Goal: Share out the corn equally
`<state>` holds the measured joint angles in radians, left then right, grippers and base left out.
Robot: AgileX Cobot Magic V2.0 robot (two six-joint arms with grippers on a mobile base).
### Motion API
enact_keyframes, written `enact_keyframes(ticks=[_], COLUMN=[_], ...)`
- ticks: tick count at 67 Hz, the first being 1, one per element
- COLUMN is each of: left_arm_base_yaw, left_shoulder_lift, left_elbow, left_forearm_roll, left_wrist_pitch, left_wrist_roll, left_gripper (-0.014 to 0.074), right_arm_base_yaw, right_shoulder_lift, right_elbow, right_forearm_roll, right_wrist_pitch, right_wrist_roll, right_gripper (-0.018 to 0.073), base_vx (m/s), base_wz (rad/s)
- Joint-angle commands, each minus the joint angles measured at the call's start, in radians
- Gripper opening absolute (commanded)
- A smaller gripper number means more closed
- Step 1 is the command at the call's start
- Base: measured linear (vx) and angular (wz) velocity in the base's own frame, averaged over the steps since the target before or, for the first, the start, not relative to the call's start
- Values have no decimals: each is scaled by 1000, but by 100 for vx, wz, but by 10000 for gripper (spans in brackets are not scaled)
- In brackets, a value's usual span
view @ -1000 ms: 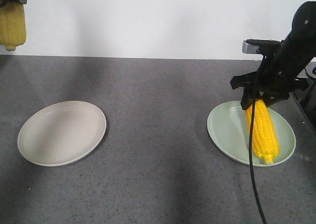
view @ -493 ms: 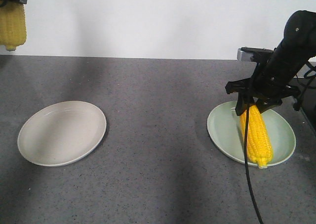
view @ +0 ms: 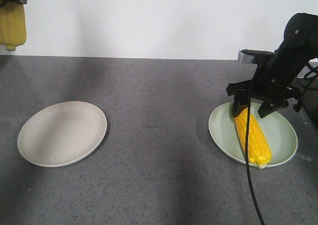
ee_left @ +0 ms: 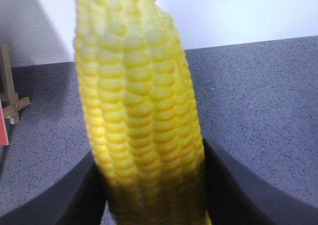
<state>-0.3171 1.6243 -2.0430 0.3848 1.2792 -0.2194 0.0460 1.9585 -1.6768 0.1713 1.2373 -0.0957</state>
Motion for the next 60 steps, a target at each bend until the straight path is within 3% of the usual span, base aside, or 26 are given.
enact_keyframes(ticks=[1, 32, 44, 51, 60], left_arm_base_yaw=[-1, -1, -1, -1, -1], left_shoulder_lift=[-46, -46, -46, -46, -46], left_elbow=[-22, -22, -22, -22, -22], left_forearm_roll=[23, 23, 23, 23, 23], left_wrist_pitch=[-36, -36, -36, -36, -36], left_wrist_roll=[-10, -10, -10, -10, -10], left_gripper=[146, 146, 146, 146, 146], right_arm_base_yaw=[-4, -6, -6, -19, -49], right_shoulder_lift=[-52, -147, -234, -289, -353], right_elbow=[-38, -312, -332, -331, -331], right_forearm_roll=[0, -192, -280, -344, -327], right_wrist_pitch=[-12, 43, 43, 43, 43], right_wrist_roll=[-5, 3, 23, 96, 133], right_gripper=[523, 506, 464, 389, 232], base_vx=[0, 0, 0, 0, 0], base_wz=[0, 0, 0, 0, 0])
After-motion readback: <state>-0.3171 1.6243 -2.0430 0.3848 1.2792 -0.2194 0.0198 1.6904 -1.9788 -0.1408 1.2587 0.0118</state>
